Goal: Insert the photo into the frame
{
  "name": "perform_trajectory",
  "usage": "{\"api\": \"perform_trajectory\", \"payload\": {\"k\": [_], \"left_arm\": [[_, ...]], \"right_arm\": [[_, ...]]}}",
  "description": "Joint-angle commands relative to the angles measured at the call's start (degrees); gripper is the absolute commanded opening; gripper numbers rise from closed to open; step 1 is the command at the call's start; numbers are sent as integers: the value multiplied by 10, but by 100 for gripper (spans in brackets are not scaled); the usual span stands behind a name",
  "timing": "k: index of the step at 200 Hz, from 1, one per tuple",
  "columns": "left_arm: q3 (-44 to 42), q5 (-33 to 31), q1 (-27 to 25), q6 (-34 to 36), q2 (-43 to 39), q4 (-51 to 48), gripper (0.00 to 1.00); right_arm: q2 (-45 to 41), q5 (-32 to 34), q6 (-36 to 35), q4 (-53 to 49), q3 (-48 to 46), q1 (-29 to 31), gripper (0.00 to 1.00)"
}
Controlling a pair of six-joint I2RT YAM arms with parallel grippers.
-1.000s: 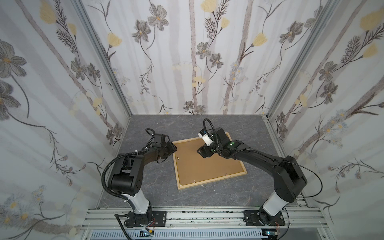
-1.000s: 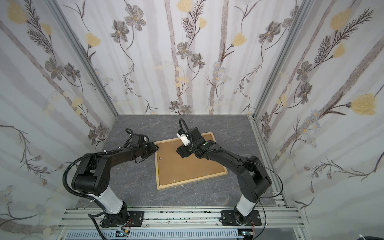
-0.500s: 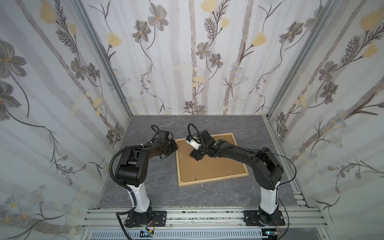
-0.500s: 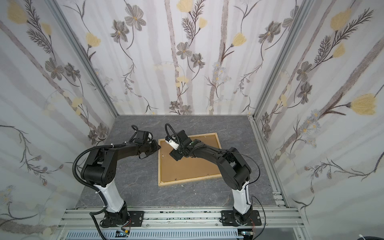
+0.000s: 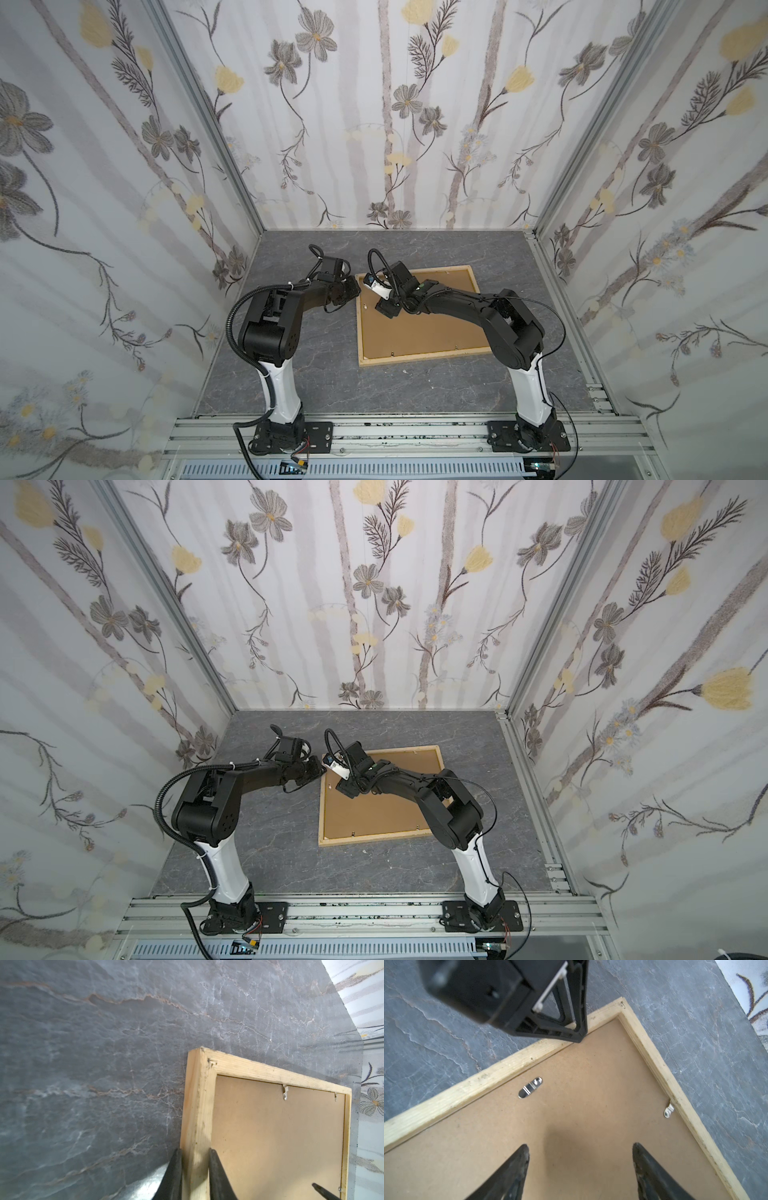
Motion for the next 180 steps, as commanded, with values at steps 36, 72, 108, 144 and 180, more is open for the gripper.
{"api": "perform_trajectory", "payload": {"k": [36, 72, 108, 144, 180], "left_arm": [[9, -8, -3, 3, 12, -36, 17], [6, -5, -7, 3, 13, -34, 16], [7, -3, -8, 3, 14, -34, 16], [5, -1, -10, 4, 14, -33, 16], [-3, 5, -11, 1, 15, -28, 15]], "right_arm": [[38, 4, -21, 19, 37, 7, 78], [53, 2, -24, 17, 47, 8, 78], [65, 5, -24, 15, 58, 8, 78], [77, 5, -20, 10, 75, 8, 78], [83, -5, -8, 14, 78, 8, 78]]}}
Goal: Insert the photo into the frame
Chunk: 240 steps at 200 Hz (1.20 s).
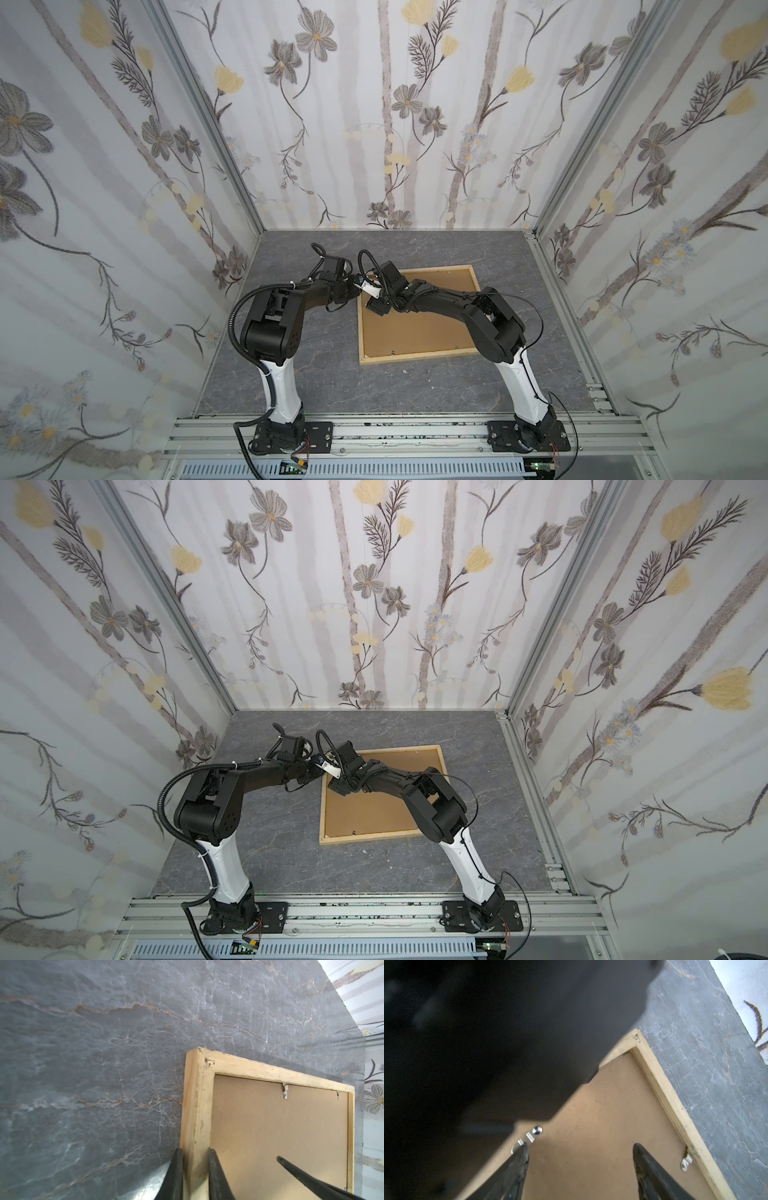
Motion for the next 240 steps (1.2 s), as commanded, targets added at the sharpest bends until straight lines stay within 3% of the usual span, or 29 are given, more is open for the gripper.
{"api": "perform_trajectory", "payload": {"k": [1, 64, 156, 240], "left_arm": [[-8, 9, -3, -9, 8, -36, 15], [-14, 17, -5, -12, 9, -28, 15], [-26, 19, -6, -11, 4, -25, 13], [-34, 21, -7, -12, 1, -21, 12]], "right_arm": [[7, -9, 9, -5, 3, 1, 78], [18, -17, 33, 2, 3, 24, 78], [37, 69, 74, 10, 18, 21, 78], [42, 46, 144, -9, 19, 17, 78]]}}
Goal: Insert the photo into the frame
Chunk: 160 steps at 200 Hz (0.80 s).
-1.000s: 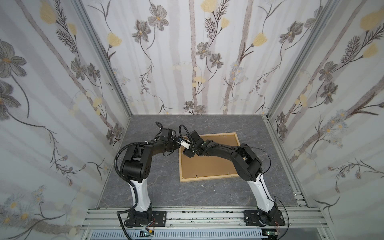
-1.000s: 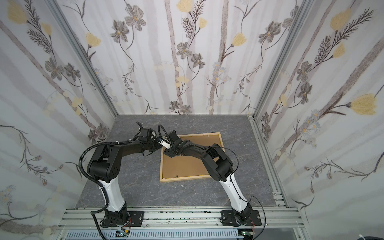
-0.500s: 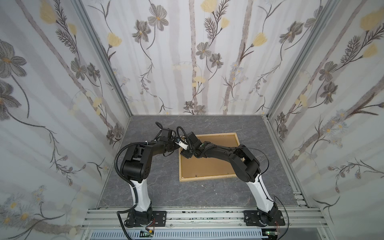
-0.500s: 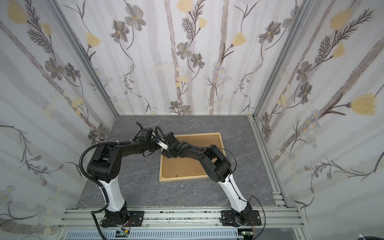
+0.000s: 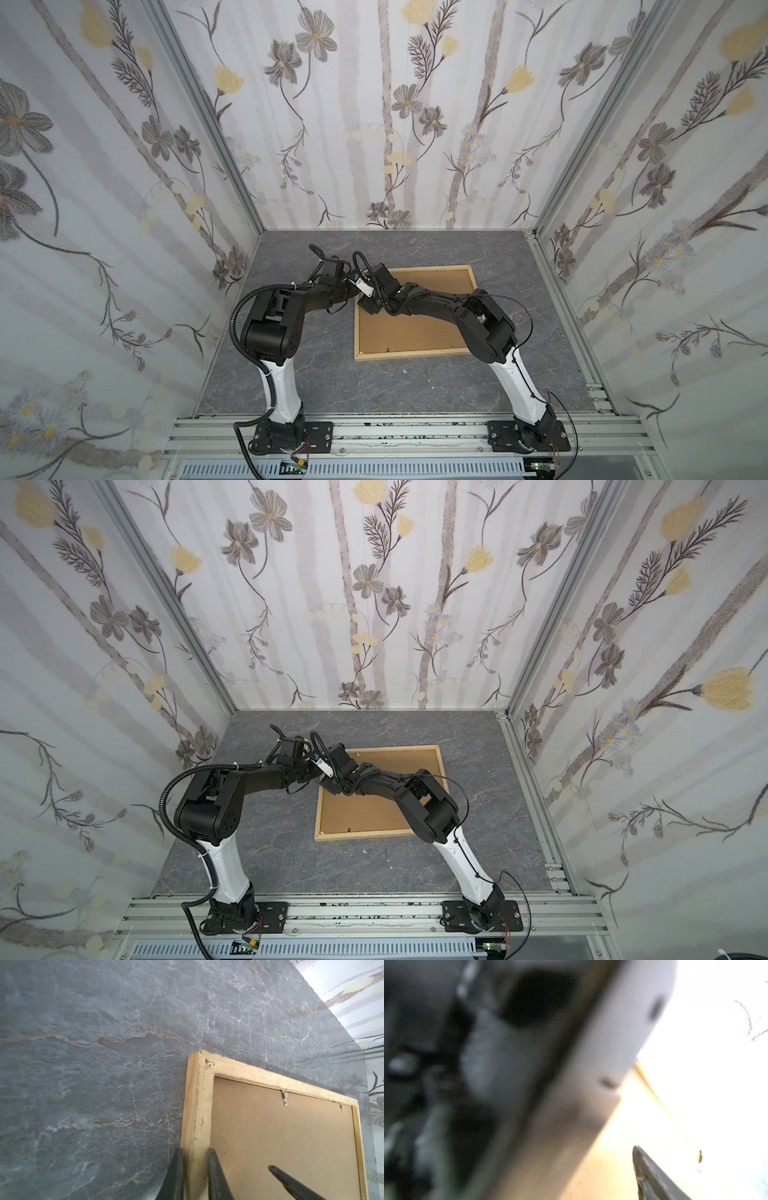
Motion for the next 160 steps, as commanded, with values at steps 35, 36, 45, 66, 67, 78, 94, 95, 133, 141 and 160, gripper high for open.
{"api": "perform_trajectory", "payload": {"k": [35, 36, 45, 66, 67, 78, 94, 95, 133, 141, 160], "left_arm": [[-3, 53, -6, -9, -1, -90, 12], [-3, 52, -6, -9, -2, -90, 12], [-3, 52, -5, -9, -2, -90, 12], [-2, 53, -5, -8, -2, -91, 12], [-3, 52, -5, -8, -2, -91, 12], [-4, 52, -5, -8, -3, -91, 12], [-5, 53, -6, -7, -3, -90, 12], [-5, 52, -5, -7, -3, -90, 12], [-7, 55, -5, -8, -2, -89, 12], [-6, 56, -6, -8, -2, -89, 12], [-7, 56, -6, -9, -2, -89, 12]], "right_arm": [[-61, -2, 52, 24, -80, -3, 80], [-63, -2, 53, 26, -82, -3, 80], [-76, -3, 55, 45, -95, -5, 81], [-92, -10, 58, 60, -109, -9, 81], [-93, -10, 58, 60, -109, -9, 81], [-96, -10, 58, 63, -112, -9, 81], [-94, -11, 57, 63, -113, -9, 81], [-93, -12, 57, 63, -113, -8, 81], [-79, -27, 59, 65, -110, -8, 81], [-77, -32, 60, 64, -110, -8, 81], [-73, -32, 63, 65, -110, -9, 81]]}}
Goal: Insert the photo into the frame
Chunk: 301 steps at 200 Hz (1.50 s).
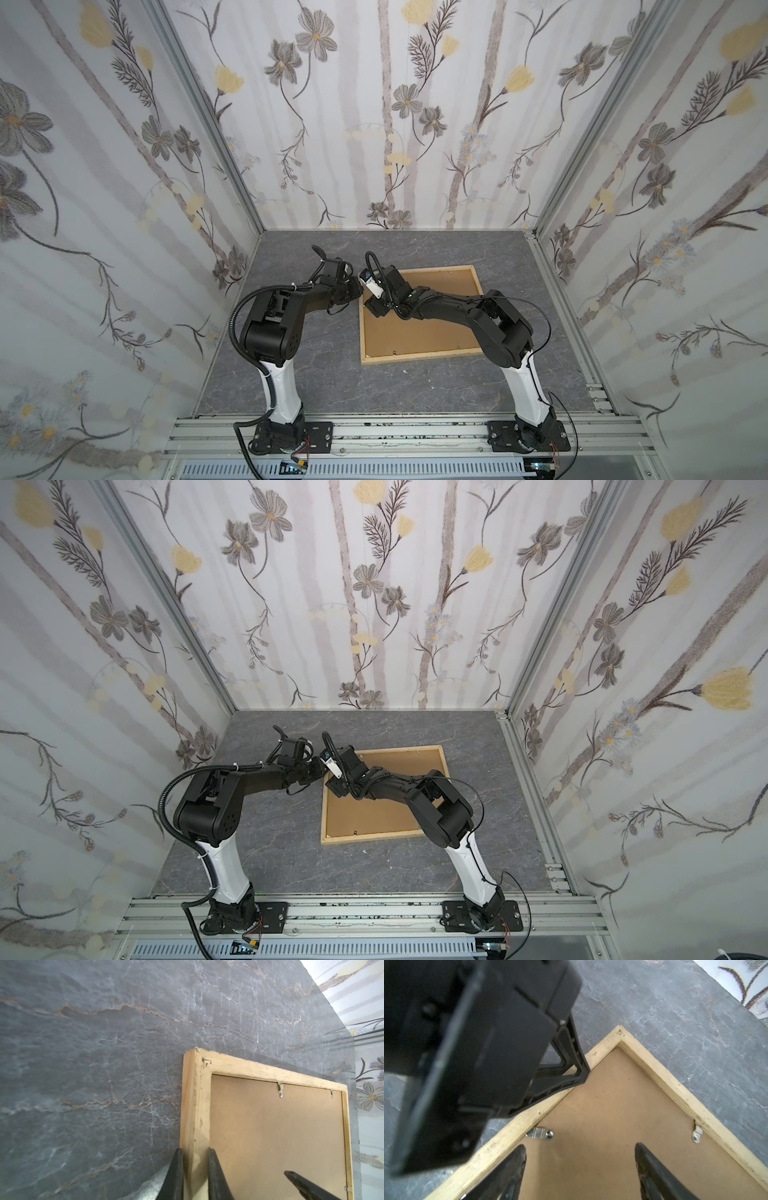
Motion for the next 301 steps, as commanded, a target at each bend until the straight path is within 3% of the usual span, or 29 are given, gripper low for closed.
{"api": "perform_trajectory", "payload": {"k": [1, 67, 215, 301], "left_arm": [[-6, 22, -2, -8, 4, -71, 12], [-7, 23, -1, -12, 4, -70, 12], [-53, 27, -12, -27, -7, -41, 9], [-36, 15, -6, -18, -7, -60, 10]], "right_arm": [[6, -10, 8, 18, 1, -1, 81], [24, 11, 22, 26, -2, -1, 81], [65, 64, 131, 49, -6, -1, 80], [-17, 28, 133, 70, -56, 12, 80]]}}
